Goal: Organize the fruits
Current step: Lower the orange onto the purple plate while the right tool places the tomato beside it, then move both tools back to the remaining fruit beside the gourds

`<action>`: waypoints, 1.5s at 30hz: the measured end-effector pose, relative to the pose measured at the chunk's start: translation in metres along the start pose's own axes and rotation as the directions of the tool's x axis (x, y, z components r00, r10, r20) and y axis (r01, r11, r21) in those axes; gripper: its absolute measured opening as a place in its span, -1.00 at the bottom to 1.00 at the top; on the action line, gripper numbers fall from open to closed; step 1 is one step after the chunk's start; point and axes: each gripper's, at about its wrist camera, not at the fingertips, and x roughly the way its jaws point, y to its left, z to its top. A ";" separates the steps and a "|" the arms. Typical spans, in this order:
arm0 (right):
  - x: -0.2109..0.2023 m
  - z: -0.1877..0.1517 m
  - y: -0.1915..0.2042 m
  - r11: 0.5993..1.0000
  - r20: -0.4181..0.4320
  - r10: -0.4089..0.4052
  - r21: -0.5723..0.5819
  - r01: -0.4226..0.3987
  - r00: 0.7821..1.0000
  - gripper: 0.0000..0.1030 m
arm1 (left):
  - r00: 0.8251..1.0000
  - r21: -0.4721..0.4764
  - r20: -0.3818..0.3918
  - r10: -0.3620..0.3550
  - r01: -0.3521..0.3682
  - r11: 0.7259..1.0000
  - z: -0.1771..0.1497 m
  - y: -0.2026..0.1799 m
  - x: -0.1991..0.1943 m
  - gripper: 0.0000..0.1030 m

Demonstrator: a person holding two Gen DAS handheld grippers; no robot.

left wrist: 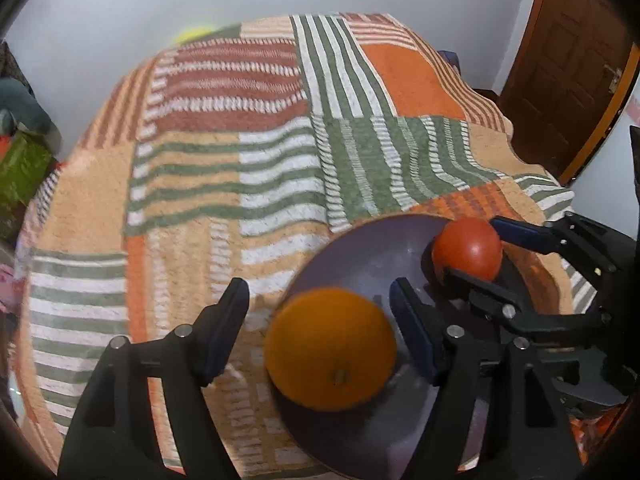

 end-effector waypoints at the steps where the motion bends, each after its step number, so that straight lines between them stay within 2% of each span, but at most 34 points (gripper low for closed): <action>1: -0.001 -0.001 0.000 1.000 0.006 -0.008 0.000 0.008 1.000 0.18 | 1.000 0.000 0.005 0.001 -0.001 1.000 0.000 0.001 -0.003 0.47; 8: -0.021 -0.006 0.004 1.000 0.033 -0.018 -0.004 0.018 0.999 0.22 | 0.999 -0.006 0.047 0.013 -0.013 1.000 -0.008 0.003 -0.032 0.47; 16: -0.069 -0.013 0.010 0.999 0.094 -0.046 0.005 0.046 0.994 0.22 | 0.995 -0.005 0.099 0.019 -0.019 1.000 -0.028 0.004 -0.084 0.47; 22: -0.109 -0.021 0.019 0.998 0.152 -0.057 0.025 0.054 0.987 0.22 | 0.989 -0.002 0.149 0.019 -0.019 1.000 -0.051 0.003 -0.129 0.48; 27: -0.140 -0.033 0.027 0.998 0.196 -0.052 0.048 0.044 0.979 0.24 | 0.985 -0.005 0.173 0.015 -0.015 1.000 -0.077 0.005 -0.158 0.57; 31: -0.155 -0.046 0.033 0.997 0.213 -0.066 0.057 0.055 0.975 0.36 | 0.986 -0.014 0.163 0.025 -0.023 1.000 -0.099 0.012 -0.167 0.57; 38: -0.163 -0.076 0.039 0.994 0.185 -0.091 0.075 0.079 0.979 0.37 | 0.992 -0.083 0.122 0.011 -0.001 0.997 -0.140 0.033 -0.166 0.57; 45: -0.154 -0.122 0.037 0.986 0.099 -0.090 0.146 0.075 0.991 0.37 | 0.998 -0.127 0.057 0.013 -0.005 0.992 -0.180 0.046 -0.149 0.57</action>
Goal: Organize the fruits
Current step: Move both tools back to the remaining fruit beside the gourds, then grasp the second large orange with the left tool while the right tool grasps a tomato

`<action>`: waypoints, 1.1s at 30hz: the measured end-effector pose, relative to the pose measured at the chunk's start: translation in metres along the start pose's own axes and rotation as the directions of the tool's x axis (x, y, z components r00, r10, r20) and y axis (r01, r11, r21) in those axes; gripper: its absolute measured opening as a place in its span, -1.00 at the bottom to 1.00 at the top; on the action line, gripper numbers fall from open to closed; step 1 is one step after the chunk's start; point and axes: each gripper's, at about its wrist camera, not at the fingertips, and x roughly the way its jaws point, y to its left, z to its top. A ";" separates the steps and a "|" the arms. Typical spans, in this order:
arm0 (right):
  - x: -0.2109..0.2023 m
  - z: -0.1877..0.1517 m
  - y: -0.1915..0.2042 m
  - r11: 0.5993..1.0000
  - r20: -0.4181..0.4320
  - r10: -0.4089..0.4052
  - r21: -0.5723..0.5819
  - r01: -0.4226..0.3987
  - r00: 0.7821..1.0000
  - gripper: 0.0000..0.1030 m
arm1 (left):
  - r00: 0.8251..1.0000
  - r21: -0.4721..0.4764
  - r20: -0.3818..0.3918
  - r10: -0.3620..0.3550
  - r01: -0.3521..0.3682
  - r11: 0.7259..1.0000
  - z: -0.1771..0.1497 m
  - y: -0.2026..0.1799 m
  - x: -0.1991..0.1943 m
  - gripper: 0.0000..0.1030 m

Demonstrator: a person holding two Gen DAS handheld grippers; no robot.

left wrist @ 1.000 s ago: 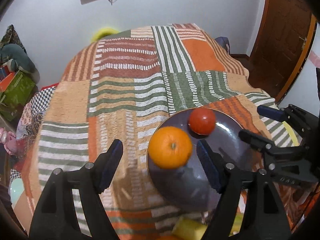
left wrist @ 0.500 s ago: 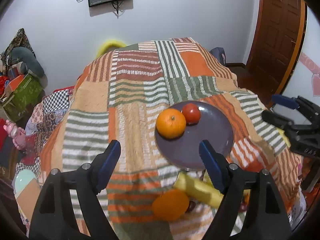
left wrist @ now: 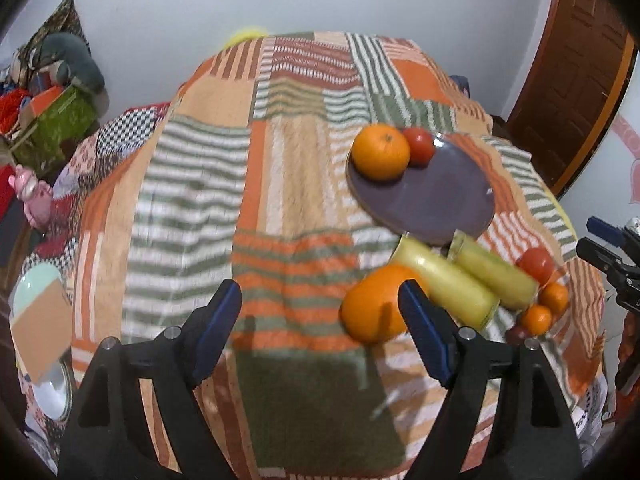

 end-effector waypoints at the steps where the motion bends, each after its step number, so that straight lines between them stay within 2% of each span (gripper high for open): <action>1: 0.003 -0.006 -0.002 1.000 -0.014 0.000 0.021 0.000 1.000 0.37 | 1.000 -0.001 -0.003 -0.003 0.003 1.000 -0.004 0.001 0.001 0.57; 11: 0.026 -0.031 -0.013 0.995 -0.087 0.010 0.095 -0.002 0.996 0.37 | 0.999 0.006 -0.029 -0.045 0.045 0.999 -0.028 -0.019 0.019 0.68; 19: 0.039 -0.030 -0.009 0.997 -0.089 0.038 0.077 -0.031 0.995 0.33 | 0.997 0.016 -0.054 -0.053 0.054 0.998 -0.019 -0.036 0.046 0.68; 25: 0.047 -0.028 -0.013 0.992 -0.095 0.089 0.095 -0.080 0.991 0.20 | 0.997 -0.009 -0.058 -0.053 0.053 0.999 -0.013 -0.035 0.060 0.68; 29: 0.050 -0.027 -0.013 0.988 -0.096 0.126 0.101 -0.116 0.987 0.02 | 0.996 -0.027 -0.055 -0.073 0.071 0.997 -0.012 -0.034 0.064 0.52; 33: 0.054 -0.024 -0.009 0.988 -0.100 0.129 0.095 -0.120 0.987 -0.01 | 0.995 -0.031 -0.051 -0.087 0.086 0.996 -0.009 -0.034 0.063 0.29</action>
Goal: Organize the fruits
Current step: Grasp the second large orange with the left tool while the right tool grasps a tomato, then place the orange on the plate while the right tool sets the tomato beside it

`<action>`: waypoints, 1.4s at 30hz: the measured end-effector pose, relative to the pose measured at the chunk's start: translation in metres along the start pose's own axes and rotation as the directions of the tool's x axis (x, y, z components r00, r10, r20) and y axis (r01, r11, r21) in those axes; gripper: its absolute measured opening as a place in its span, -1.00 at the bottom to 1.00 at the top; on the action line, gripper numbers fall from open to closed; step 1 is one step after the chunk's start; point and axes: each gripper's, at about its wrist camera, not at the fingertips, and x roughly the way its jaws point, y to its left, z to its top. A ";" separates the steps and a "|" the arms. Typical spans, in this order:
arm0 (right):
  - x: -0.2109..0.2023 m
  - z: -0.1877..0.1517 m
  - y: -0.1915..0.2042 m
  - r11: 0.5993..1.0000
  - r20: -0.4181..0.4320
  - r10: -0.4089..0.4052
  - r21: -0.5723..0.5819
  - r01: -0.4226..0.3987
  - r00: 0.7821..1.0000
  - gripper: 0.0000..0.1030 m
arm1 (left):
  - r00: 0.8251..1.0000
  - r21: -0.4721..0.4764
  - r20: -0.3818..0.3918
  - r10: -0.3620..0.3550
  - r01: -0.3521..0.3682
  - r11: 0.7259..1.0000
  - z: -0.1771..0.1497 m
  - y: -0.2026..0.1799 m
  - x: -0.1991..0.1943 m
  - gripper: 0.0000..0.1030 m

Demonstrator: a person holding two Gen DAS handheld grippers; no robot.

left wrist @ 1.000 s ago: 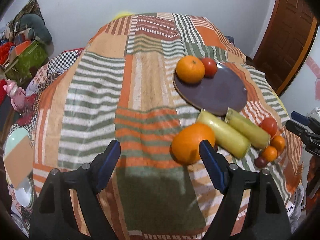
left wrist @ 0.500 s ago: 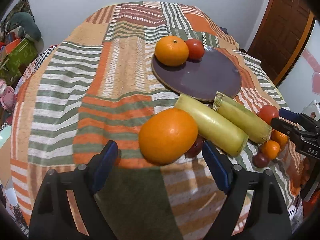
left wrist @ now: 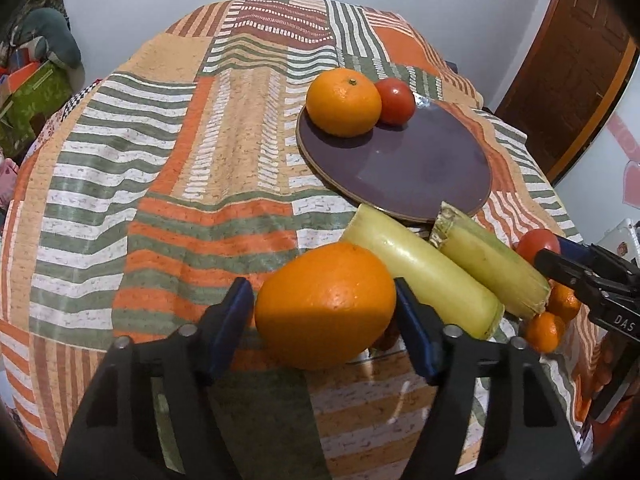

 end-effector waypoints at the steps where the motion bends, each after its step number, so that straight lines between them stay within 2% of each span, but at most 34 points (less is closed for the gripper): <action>1: 0.001 0.001 0.000 1.000 -0.004 0.003 0.001 -0.003 1.000 -0.01 | 1.000 0.000 0.000 -0.009 0.009 1.000 0.000 0.000 0.000 0.25; 7: 0.008 0.006 -0.004 0.999 -0.030 0.041 0.020 -0.040 0.999 -0.01 | 1.000 0.005 0.002 -0.003 0.003 1.000 0.000 -0.002 -0.002 0.24; 9: 0.007 0.006 -0.004 0.998 -0.033 0.067 0.017 -0.067 0.997 -0.09 | 1.000 0.007 0.003 -0.001 0.001 1.000 -0.001 -0.003 -0.005 0.23; 10: 0.007 0.006 -0.004 0.998 -0.034 0.064 0.015 -0.064 0.997 -0.15 | 1.000 0.008 0.005 0.000 0.000 1.000 -0.001 -0.003 -0.007 0.23; 19: -0.003 0.009 -0.001 1.000 -0.008 0.029 0.006 -0.029 1.000 -0.15 | 0.999 0.011 0.047 0.004 -0.005 1.000 0.002 -0.002 -0.030 0.23; 31: -0.023 0.038 -0.004 1.000 0.079 -0.009 -0.028 0.011 0.997 -0.15 | 0.991 0.039 0.135 -0.012 0.006 0.999 0.036 -0.015 -0.051 0.23; 42: -0.014 0.074 0.012 0.995 0.137 0.013 -0.101 0.001 0.991 -0.15 | 0.988 0.074 0.149 -0.029 0.018 0.997 0.068 -0.029 -0.034 0.23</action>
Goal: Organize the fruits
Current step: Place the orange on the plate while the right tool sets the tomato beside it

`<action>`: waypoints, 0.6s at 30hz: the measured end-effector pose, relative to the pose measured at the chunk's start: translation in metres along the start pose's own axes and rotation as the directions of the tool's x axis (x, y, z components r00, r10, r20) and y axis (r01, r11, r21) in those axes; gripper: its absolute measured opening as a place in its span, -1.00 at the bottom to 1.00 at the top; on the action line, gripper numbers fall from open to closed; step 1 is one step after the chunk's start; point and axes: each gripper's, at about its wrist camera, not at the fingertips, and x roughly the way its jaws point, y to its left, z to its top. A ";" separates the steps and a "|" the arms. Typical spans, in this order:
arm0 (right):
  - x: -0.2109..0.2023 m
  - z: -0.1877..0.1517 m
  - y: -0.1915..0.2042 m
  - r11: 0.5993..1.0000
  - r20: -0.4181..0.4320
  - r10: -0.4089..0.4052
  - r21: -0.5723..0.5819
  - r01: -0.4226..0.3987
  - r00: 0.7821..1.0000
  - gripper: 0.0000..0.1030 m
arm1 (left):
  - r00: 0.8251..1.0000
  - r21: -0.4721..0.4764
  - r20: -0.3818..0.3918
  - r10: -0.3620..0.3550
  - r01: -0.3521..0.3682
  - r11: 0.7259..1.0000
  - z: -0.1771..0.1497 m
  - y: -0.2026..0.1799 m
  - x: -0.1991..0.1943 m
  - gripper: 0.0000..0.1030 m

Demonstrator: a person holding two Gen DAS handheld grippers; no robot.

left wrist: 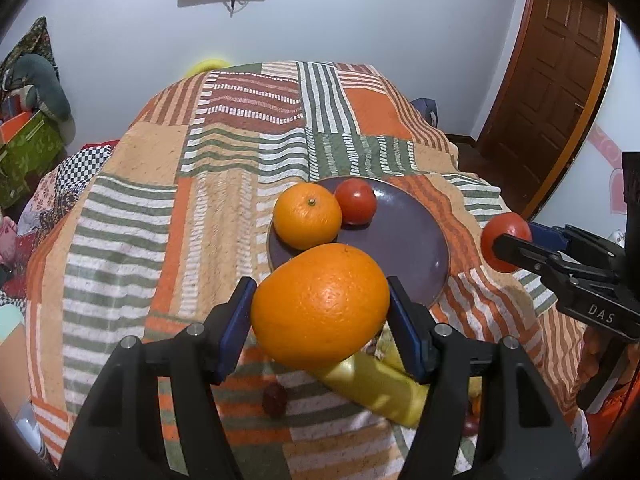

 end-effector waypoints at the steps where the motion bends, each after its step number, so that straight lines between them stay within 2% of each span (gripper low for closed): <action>1: 0.003 0.003 0.001 1.000 0.002 0.002 -0.006 -0.002 1.000 -0.15 | 1.000 0.000 -0.002 -0.001 0.001 1.000 0.002 0.000 0.003 0.23; 10: 0.028 0.023 0.010 0.999 0.013 0.037 -0.009 -0.037 0.999 -0.15 | 0.999 0.000 -0.047 -0.004 0.004 1.000 0.013 0.004 0.039 0.23; 18: 0.061 0.034 0.013 0.999 -0.032 0.022 -0.023 -0.022 0.999 -0.15 | 0.995 -0.009 -0.103 -0.011 0.010 1.000 0.018 0.011 0.068 0.23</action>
